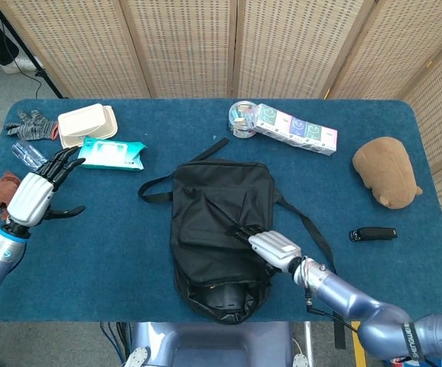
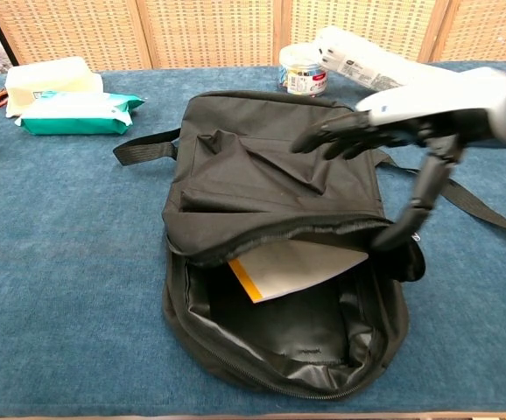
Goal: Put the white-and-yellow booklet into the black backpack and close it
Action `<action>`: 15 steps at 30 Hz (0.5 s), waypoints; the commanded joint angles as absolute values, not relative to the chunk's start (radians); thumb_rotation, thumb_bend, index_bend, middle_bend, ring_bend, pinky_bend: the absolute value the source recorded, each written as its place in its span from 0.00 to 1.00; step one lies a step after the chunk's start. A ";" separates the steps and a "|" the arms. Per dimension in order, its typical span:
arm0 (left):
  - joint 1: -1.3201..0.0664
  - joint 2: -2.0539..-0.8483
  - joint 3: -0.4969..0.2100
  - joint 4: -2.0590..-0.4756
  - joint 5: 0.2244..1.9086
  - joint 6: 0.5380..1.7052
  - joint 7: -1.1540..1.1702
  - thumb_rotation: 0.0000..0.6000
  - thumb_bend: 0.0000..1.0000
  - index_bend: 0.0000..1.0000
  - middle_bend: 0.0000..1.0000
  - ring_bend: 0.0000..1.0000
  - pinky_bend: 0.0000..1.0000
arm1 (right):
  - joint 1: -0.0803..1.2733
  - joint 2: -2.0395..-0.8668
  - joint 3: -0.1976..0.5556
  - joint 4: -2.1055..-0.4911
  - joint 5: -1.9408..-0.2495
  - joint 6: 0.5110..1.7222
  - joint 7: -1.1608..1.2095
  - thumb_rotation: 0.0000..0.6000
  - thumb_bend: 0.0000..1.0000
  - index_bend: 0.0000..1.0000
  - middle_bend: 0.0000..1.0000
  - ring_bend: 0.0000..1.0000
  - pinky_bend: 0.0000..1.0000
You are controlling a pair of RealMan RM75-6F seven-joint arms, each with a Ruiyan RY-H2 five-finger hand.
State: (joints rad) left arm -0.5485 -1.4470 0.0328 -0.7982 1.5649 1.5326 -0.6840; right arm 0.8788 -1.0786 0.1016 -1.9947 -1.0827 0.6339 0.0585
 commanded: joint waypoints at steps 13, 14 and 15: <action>-0.387 -1.302 -0.006 -1.084 1.459 1.515 -0.560 1.00 0.00 0.00 0.00 0.00 0.12 | 0.499 -0.846 -0.090 -1.799 -1.627 1.049 0.078 1.00 0.00 0.00 0.00 0.00 0.00; -0.375 -1.293 -0.008 -1.110 1.449 1.514 -0.551 1.00 0.00 0.00 0.00 0.00 0.11 | 0.475 -0.861 -0.085 -1.772 -1.622 1.089 0.074 1.00 0.00 0.00 0.00 0.00 0.00; -0.360 -1.281 -0.010 -1.144 1.436 1.513 -0.537 1.00 0.00 0.00 0.00 0.00 0.10 | 0.446 -0.881 -0.077 -1.738 -1.612 1.137 0.067 1.00 0.00 0.00 0.00 0.00 0.00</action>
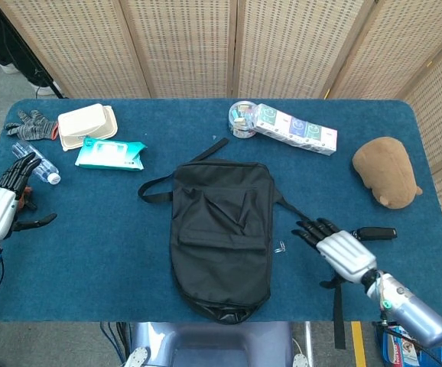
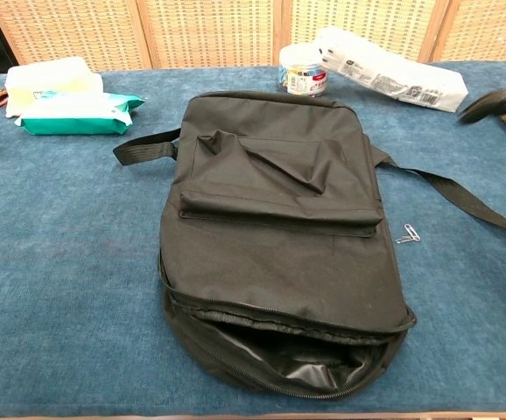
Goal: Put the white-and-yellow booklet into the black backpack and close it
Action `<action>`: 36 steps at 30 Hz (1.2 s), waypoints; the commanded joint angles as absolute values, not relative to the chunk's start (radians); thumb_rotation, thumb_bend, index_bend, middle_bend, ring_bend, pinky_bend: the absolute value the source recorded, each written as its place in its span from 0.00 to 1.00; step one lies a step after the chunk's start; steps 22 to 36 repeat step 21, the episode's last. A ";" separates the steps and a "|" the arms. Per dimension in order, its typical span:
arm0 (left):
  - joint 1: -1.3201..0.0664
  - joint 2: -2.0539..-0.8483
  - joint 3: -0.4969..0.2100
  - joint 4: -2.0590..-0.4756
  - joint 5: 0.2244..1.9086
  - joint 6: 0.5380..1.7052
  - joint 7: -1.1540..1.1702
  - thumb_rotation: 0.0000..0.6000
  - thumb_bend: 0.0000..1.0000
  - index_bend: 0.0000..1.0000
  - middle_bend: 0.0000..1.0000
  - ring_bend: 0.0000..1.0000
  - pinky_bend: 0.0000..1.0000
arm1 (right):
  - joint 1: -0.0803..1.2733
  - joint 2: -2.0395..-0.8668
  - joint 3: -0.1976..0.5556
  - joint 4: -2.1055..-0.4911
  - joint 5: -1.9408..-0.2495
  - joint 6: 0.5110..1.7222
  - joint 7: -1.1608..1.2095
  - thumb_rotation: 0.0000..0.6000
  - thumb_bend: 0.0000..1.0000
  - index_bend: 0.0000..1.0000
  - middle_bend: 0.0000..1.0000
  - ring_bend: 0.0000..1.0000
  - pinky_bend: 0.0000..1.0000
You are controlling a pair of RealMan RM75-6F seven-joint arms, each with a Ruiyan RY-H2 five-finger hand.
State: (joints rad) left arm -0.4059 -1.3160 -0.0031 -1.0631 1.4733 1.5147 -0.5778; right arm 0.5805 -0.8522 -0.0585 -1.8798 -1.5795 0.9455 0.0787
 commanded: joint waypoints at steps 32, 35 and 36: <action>-0.211 -1.097 -0.001 -1.515 1.356 1.483 -0.203 1.00 0.00 0.00 0.00 0.00 0.00 | 0.161 -1.128 0.017 -1.573 -1.448 1.532 -0.088 1.00 0.00 0.00 0.00 0.00 0.00; -0.211 -1.097 -0.001 -1.515 1.356 1.483 -0.203 1.00 0.00 0.00 0.00 0.00 0.00 | 0.161 -1.128 0.017 -1.573 -1.448 1.532 -0.088 1.00 0.00 0.00 0.00 0.00 0.00; -0.211 -1.097 -0.001 -1.515 1.356 1.483 -0.203 1.00 0.00 0.00 0.00 0.00 0.00 | 0.161 -1.128 0.017 -1.573 -1.448 1.532 -0.088 1.00 0.00 0.00 0.00 0.00 0.00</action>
